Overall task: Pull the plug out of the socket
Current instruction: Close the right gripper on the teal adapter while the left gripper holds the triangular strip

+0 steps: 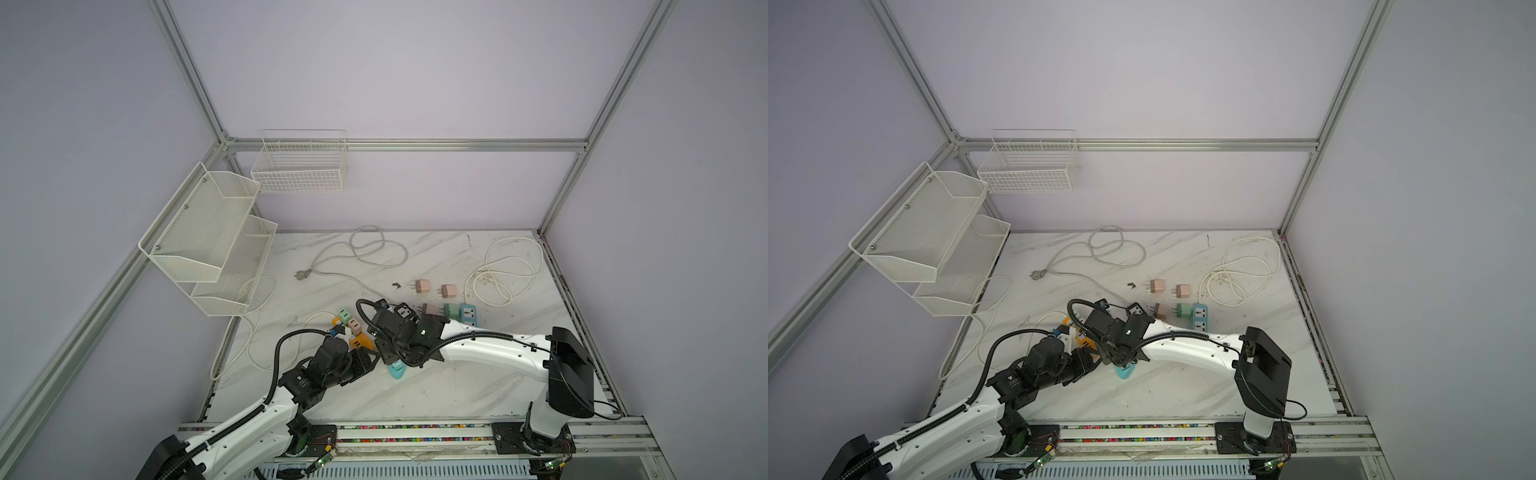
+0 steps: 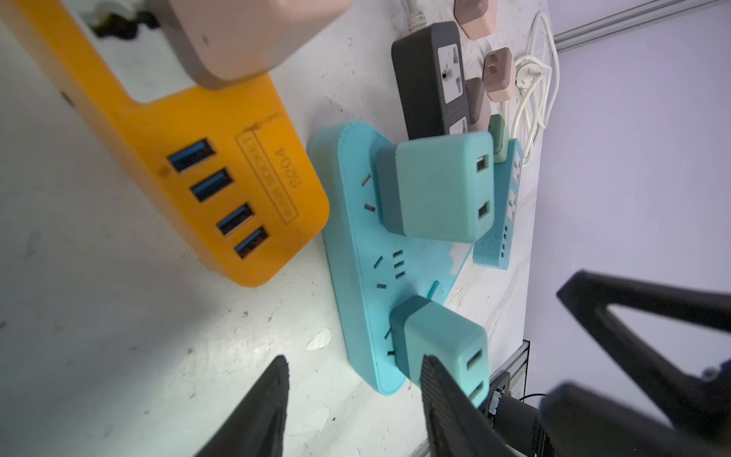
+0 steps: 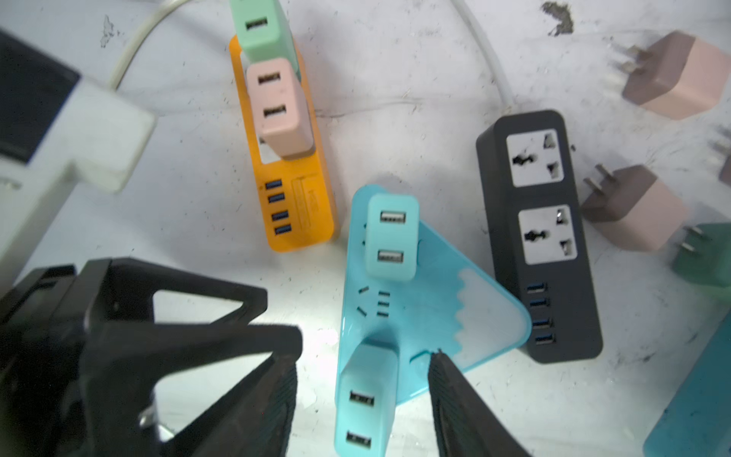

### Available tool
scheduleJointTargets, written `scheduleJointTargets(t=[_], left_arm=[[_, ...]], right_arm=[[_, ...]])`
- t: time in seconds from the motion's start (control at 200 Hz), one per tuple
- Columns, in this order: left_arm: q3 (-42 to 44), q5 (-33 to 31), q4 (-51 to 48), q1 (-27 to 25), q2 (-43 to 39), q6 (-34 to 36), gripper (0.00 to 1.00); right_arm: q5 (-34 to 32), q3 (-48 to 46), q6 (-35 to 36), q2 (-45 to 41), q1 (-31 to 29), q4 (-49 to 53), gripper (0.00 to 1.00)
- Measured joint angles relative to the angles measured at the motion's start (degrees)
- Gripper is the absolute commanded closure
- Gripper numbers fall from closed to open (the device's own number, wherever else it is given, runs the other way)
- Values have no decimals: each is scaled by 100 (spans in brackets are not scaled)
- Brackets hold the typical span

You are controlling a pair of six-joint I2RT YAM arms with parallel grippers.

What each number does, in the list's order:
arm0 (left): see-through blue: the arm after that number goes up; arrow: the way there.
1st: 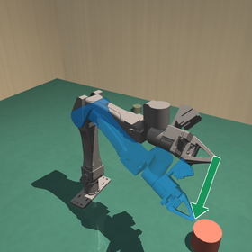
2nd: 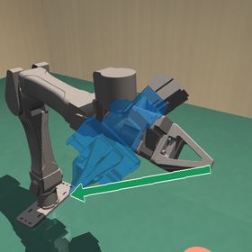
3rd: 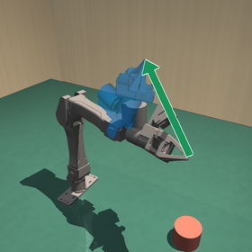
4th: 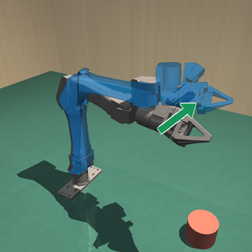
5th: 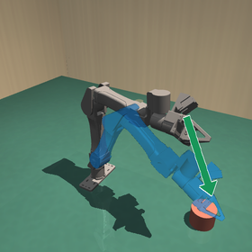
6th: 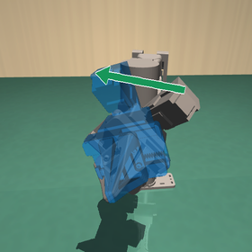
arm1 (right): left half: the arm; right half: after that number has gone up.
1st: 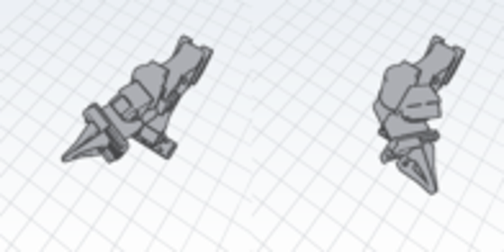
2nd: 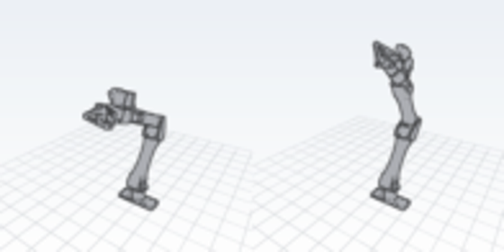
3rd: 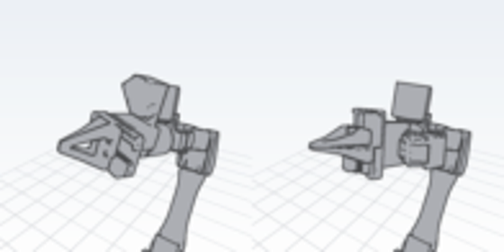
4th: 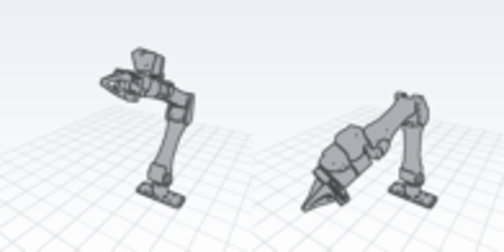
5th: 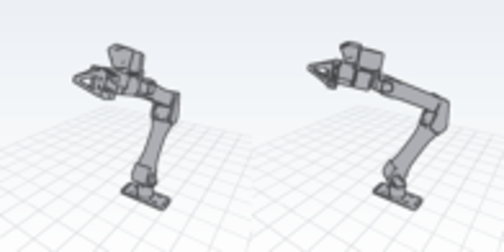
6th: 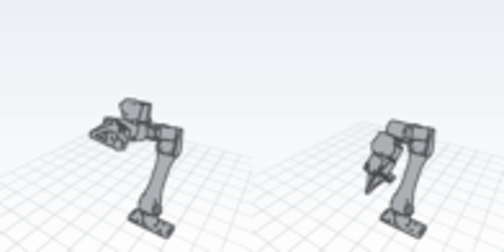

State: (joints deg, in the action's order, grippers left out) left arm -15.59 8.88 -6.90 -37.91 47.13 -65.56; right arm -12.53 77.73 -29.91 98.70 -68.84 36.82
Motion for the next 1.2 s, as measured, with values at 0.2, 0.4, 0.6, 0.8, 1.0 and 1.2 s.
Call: scheduleJointTargets(t=[0.2, 0.4, 0.6, 0.8, 1.0, 1.2], left_arm=[[50, 140, 678, -4, 409, 2, 48], [70, 251, 1255, -4, 1099, 17, 50], [72, 313, 1906, -4, 1797, 15, 52], [72, 404, 2583, -4, 2463, 15, 54], [74, 452, 2924, 2, 2776, 7, 56], [72, 520, 3053, 2, 2894, 4, 59]], right_arm=[[13, -223, -481, 20, -267, 157, 41], [11, -317, -719, 70, -315, 177, 43], [-17, -341, -804, 186, -319, 236, 46], [-37, -343, -839, 363, -317, 299, 50], [-55, -352, -833, 479, -319, 306, 54], [-83, -363, -791, 509, -317, 297, 59]])
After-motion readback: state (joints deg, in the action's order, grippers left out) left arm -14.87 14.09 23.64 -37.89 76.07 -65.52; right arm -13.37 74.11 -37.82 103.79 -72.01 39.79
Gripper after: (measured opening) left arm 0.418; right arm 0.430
